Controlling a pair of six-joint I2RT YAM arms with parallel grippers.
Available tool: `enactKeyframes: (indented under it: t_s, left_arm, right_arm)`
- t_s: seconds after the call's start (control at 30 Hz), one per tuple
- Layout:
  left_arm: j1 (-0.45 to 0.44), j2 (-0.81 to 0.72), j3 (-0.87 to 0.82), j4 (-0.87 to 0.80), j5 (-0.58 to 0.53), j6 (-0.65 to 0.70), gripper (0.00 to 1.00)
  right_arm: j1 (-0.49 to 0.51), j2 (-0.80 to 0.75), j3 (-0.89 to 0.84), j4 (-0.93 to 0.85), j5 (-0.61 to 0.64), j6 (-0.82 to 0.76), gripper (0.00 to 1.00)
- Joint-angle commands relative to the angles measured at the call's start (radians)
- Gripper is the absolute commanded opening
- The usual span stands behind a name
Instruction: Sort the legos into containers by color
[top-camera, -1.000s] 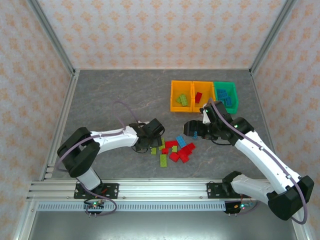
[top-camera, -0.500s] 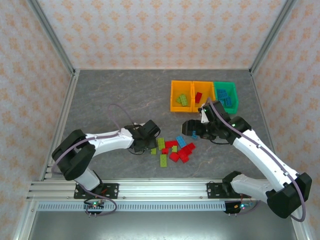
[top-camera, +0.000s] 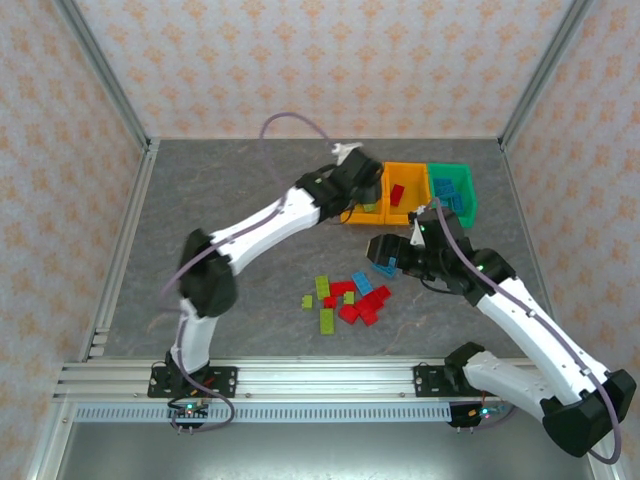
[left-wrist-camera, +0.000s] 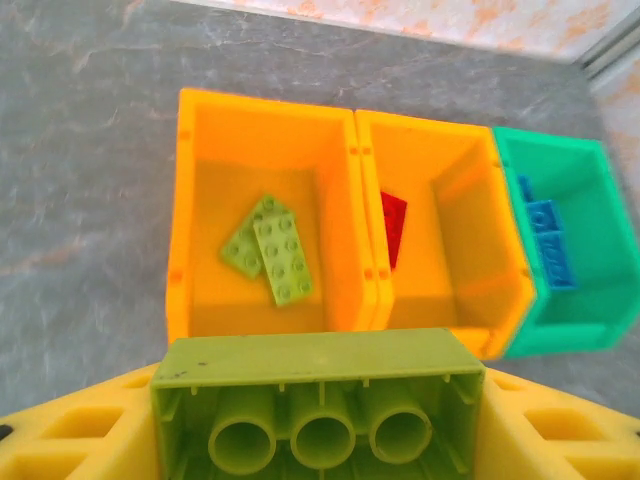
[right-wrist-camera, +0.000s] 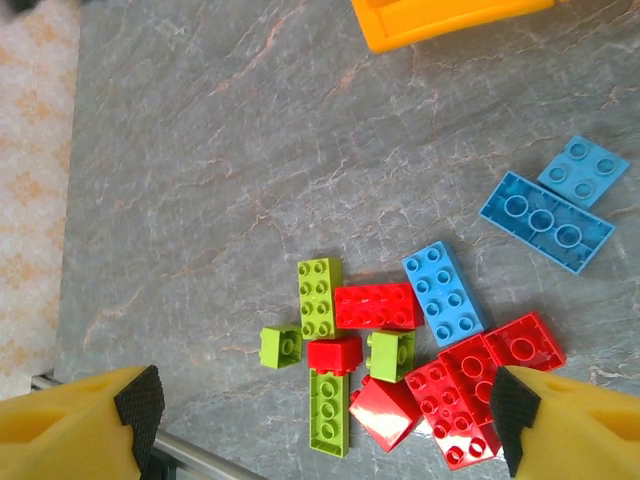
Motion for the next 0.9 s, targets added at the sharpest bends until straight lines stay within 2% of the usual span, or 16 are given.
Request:
enactKeyframes:
  t_s: [0.0, 0.1, 0.17, 0.27, 0.37, 0.47, 0.57, 0.67, 0.77, 0.87]
  left_arm:
    - [0.044, 0.231, 0.275, -0.206, -0.081, 0.154, 0.48]
    - [0.046, 0.362, 0.477, -0.217, -0.141, 0.229, 0.48]
    - [0.050, 0.394, 0.527, -0.199, -0.157, 0.242, 0.56]
    - [0.054, 0.381, 0.527, -0.177, -0.130, 0.246, 0.77]
    - [0.047, 0.323, 0.500, -0.185, -0.087, 0.249, 0.82]
    - [0.014, 0.172, 0.331, -0.113, -0.081, 0.284, 0.83]
    - [-0.039, -0.059, 0.045, 0.027, -0.079, 0.318, 0.83]
    - [-0.118, -0.343, -0.270, 0.147, -0.101, 0.349, 0.83]
    - [-0.218, -0.592, -0.533, 0.202, -0.162, 0.433, 0.83]
    - [-0.280, -0.784, -0.674, 0.117, -0.146, 0.524, 0.84]
  right_arm:
    - [0.005, -0.021, -0.013, -0.010, 0.064, 0.016, 0.87]
    - [0.005, -0.034, -0.013, -0.030, 0.089, 0.005, 0.87]
    - [0.006, -0.044, -0.017, -0.033, 0.097, 0.002, 0.87]
    - [0.004, -0.055, -0.028, -0.035, 0.115, 0.000, 0.87]
    - [0.005, -0.053, -0.041, -0.038, 0.138, -0.001, 0.88]
    - [0.005, -0.049, -0.057, -0.049, 0.166, -0.009, 0.87]
    - [0.007, -0.045, -0.078, -0.052, 0.164, -0.015, 0.87]
    - [0.023, -0.021, -0.100, -0.031, 0.103, -0.028, 0.85]
    - [0.099, 0.031, -0.101, -0.019, 0.106, -0.027, 0.84]
    - [0.214, 0.119, -0.069, -0.033, 0.161, 0.020, 0.80]
